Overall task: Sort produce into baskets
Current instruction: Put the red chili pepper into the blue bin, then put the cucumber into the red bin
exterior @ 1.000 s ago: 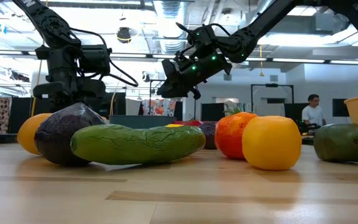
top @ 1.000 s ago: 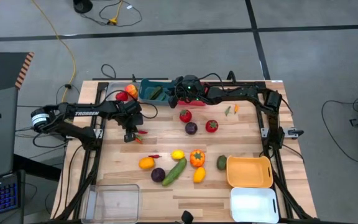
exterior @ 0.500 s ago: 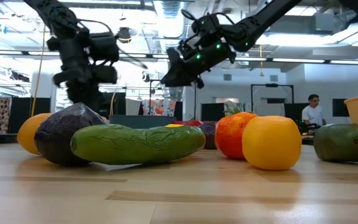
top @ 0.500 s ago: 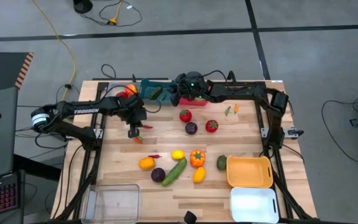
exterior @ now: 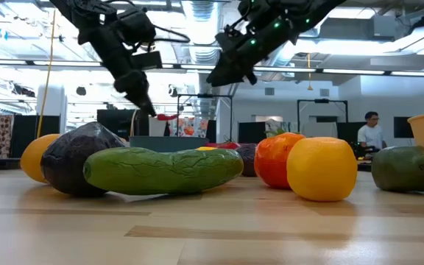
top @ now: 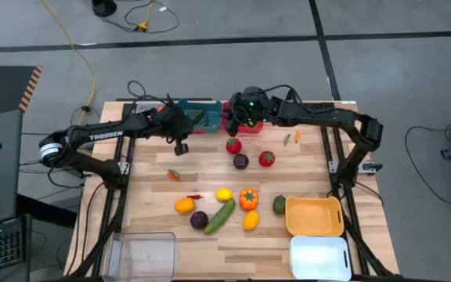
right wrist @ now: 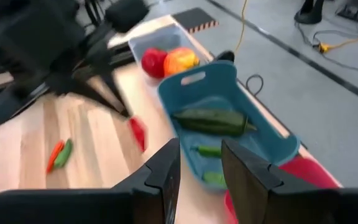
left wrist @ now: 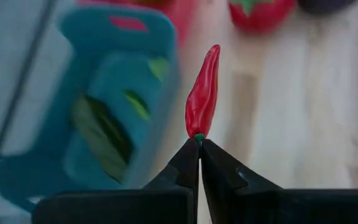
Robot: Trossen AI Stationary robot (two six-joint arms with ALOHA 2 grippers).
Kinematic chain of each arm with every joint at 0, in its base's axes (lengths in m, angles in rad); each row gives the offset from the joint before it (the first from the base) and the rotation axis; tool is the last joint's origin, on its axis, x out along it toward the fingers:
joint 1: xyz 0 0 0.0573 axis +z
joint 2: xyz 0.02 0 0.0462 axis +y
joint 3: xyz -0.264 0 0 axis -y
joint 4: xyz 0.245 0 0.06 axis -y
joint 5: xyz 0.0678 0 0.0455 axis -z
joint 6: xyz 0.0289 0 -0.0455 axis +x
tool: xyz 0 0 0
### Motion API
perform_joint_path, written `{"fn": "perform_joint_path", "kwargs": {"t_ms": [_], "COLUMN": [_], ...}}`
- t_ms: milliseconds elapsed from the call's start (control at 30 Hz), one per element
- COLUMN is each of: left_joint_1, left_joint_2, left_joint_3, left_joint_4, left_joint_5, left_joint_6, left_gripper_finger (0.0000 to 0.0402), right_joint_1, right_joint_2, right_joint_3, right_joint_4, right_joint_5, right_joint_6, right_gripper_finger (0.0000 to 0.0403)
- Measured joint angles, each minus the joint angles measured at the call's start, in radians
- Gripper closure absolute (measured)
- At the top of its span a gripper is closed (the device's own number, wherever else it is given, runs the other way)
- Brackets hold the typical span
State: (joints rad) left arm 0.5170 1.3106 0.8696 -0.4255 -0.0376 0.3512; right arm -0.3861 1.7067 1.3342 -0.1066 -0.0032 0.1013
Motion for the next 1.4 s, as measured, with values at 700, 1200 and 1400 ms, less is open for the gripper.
{"fn": "perform_joint_path", "kwargs": {"t_ms": [700,1200,1400], "left_joint_1": [0.148,0.148,0.148], "left_joint_2": [0.0,0.0,0.0], "left_joint_3": [0.0,0.0,0.0], "left_joint_4": [0.2,0.208,0.211], "left_joint_5": [-0.091,-0.09,-0.09], "left_joint_6": [0.006,0.021,0.02], "left_gripper_finger": [0.0401,0.0268,0.0234], "right_joint_1": [0.087,0.086,0.086], "right_joint_2": [-0.034,-0.034,-0.034], "right_joint_3": [0.0,0.0,0.0], "right_joint_4": [-0.175,-0.178,-0.178], "right_joint_5": [0.0,0.001,0.001], "right_joint_6": [-0.006,-0.005,-0.005], "right_gripper_finger": [0.0259,0.0259,0.0257]}}
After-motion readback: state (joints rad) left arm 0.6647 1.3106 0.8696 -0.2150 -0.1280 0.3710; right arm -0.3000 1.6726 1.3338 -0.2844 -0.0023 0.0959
